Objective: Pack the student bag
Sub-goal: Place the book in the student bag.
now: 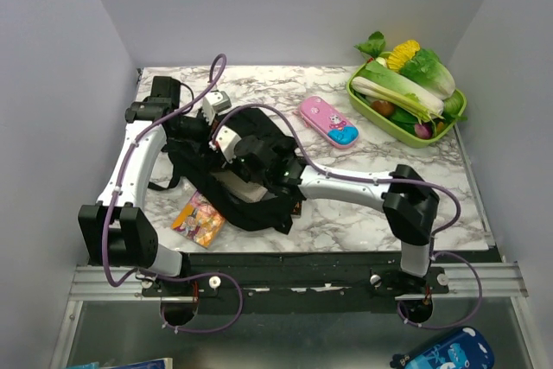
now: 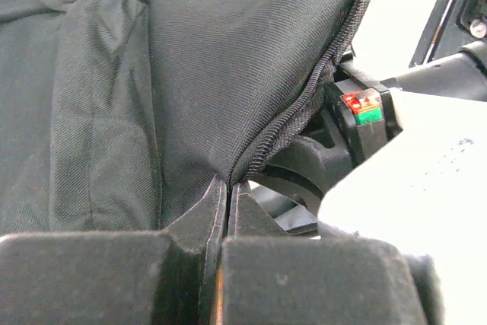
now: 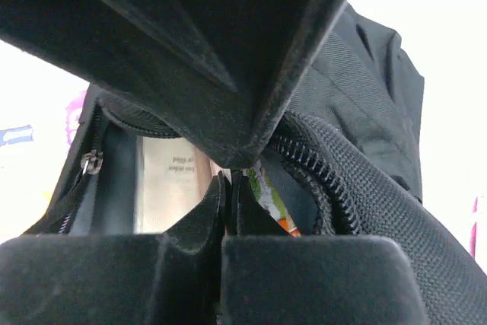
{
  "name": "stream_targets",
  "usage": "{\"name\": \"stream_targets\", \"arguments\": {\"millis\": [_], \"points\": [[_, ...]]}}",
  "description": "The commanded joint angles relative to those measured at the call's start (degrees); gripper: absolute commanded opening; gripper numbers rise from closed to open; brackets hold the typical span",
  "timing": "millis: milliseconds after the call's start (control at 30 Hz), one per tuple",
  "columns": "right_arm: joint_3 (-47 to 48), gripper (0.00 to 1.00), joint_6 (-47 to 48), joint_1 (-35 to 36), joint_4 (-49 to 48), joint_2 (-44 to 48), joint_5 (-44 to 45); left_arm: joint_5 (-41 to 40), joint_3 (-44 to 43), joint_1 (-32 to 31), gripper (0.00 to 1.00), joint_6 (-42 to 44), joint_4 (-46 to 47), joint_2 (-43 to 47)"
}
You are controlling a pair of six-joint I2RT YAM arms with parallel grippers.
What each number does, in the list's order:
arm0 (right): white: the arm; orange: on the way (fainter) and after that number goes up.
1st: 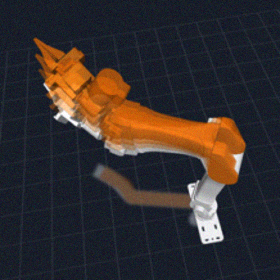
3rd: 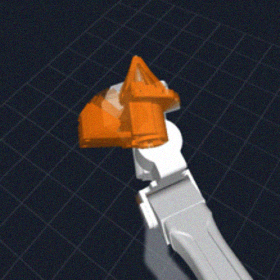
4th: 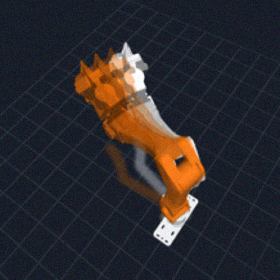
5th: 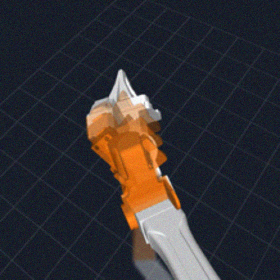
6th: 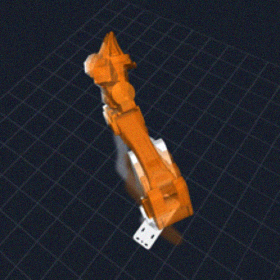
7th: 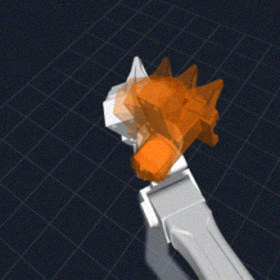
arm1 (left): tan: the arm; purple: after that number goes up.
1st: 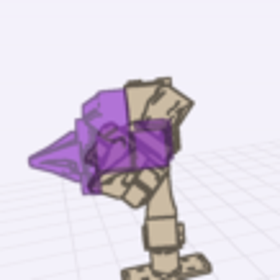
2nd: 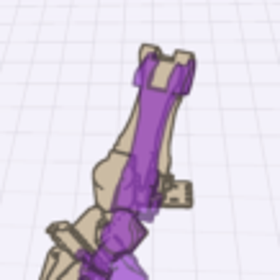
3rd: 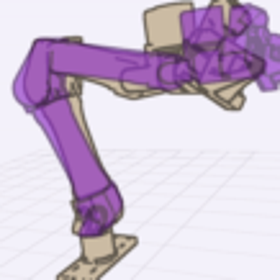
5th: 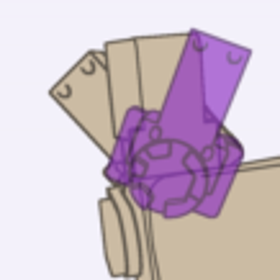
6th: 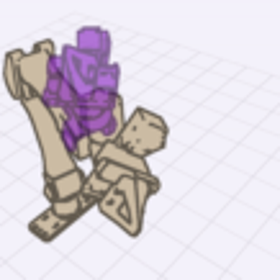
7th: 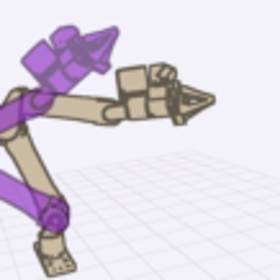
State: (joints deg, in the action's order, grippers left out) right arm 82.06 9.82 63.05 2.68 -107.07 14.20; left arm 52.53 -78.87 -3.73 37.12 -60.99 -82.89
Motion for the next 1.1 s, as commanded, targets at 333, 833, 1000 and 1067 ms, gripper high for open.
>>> {"name": "stream_targets", "arguments": {"millis": [333,833,1000,1067], "points": [[-15.15,0.64,-9.65,0.5,-9.62,11.7,3.49,2.84,0.38,0.12,0.0,2.08,1.4,2.12],[-21.16,0.01,-17.29,0.5,-11.9,6.19,-7.86,0.29,4.16,-0.32,0.0,-5.31,9.3,6.34],[-15.81,0.01,-16.86,0.5,-11.38,-1.81,-9.27,-0.41,4.43,-0.4,0.0,-4.78,8.43,5.72],[-10.8,0.01,-16.51,0.32,-8.84,-6.72,-8.06,-0.76,4.87,-0.4,0.0,-5.22,9.48,5.55]]}}
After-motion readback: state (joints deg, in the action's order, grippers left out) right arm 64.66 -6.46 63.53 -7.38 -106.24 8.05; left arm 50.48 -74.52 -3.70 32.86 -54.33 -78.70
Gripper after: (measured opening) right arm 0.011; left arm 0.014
